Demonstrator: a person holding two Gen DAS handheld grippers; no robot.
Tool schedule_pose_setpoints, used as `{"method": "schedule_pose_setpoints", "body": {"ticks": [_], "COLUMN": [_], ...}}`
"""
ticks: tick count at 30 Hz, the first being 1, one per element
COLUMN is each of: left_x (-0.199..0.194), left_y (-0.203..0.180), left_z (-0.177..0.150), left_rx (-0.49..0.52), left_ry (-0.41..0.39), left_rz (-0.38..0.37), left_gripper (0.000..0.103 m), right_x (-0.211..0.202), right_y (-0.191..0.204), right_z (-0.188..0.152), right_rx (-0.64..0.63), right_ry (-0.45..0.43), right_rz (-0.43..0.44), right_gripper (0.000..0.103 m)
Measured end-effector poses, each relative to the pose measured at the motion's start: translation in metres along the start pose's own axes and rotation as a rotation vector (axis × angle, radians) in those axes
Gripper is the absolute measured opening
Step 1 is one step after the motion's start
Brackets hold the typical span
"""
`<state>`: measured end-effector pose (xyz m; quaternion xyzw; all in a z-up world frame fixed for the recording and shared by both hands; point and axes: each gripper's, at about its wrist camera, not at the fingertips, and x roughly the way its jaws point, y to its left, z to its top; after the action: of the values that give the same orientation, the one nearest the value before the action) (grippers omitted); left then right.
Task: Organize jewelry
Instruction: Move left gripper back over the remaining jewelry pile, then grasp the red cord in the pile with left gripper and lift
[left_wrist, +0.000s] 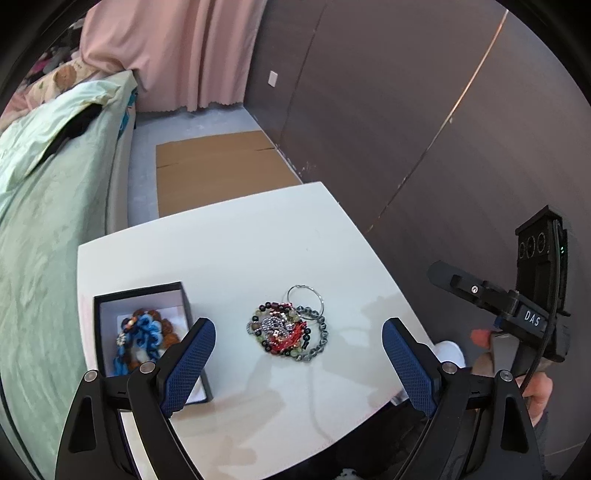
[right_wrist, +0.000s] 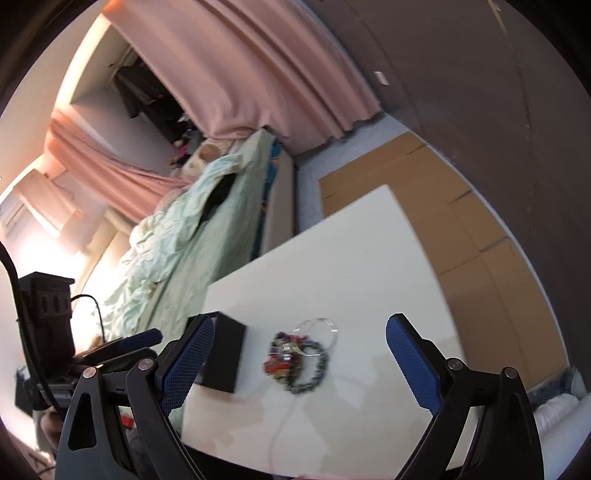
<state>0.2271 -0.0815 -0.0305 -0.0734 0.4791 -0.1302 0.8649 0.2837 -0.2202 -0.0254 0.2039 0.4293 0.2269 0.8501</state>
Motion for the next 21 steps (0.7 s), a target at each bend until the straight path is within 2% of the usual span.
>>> {"method": "schedule_pose_setpoints", "body": {"ticks": [4, 8, 11, 13, 18, 21], "left_x": [0.019, 0.032, 0.048, 0.058, 0.075, 0.085], "left_y": [-0.007, -0.011, -0.012, -0.011, -0.009, -0.008], "left_z": [0.001, -0.002, -0.006, -0.007, -0.012, -0.012], "left_rx": [0.034, 0.072, 0.089, 0.091, 0.105, 0.118], "left_ry": [0.026, 0.041, 0.094, 0.129, 0.166, 0.185], "left_rz": [0.062, 0.080, 0.063, 0.057, 0.067, 0.075], "left_gripper": [0.092, 0.092, 0.082, 0.070, 0.060, 0.059], "right_x": [0.002, 0.004, 0.007, 0.010, 0.017, 0.021], "right_y": [-0.014, -0.025, -0.030, -0.035, -0.042, -0.041], "right_z": [0.001, 0.002, 0.002, 0.002, 0.002, 0.002], "right_rx": [0.040, 0.066, 0.090, 0.108, 0.141, 0.146], "right_ry": [0.006, 0.021, 0.033, 0.049, 0.082, 0.099], "right_rz": [-0.010, -0.022, -0.028, -0.025, -0.028, -0.027], "right_gripper": [0.095, 0.095, 0.091, 0.083, 0.082, 0.082]}}
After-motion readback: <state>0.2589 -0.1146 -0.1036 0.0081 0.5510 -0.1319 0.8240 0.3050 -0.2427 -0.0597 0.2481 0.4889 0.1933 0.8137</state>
